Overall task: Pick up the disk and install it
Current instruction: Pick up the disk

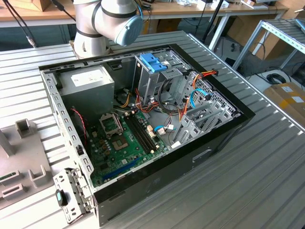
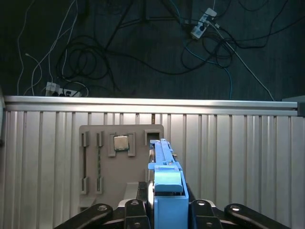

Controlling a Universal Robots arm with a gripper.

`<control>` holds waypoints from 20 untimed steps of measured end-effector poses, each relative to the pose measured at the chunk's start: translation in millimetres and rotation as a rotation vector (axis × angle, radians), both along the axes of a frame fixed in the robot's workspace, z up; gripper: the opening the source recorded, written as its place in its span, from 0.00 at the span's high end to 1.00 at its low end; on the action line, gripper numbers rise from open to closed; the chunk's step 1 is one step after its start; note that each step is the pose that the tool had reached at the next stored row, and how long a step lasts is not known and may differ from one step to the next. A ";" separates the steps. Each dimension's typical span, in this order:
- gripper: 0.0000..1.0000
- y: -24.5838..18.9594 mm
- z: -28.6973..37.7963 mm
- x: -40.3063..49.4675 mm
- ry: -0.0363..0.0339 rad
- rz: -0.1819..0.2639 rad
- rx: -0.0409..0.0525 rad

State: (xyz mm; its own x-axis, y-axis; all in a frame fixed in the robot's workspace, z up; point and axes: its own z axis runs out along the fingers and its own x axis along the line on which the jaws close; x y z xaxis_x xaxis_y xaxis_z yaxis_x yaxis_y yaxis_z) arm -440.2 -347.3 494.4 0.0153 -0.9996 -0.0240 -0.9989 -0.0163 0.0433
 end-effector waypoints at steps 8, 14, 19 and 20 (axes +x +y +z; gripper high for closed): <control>0.63 0.0 7.3 0.0 -0.0001 0.000 0.0000; 0.63 0.0 12.1 0.0 -0.0001 0.000 0.0000; 0.63 0.0 17.0 0.0 -0.0001 0.000 0.0000; 0.63 0.0 18.6 0.0 -0.0001 0.000 0.0000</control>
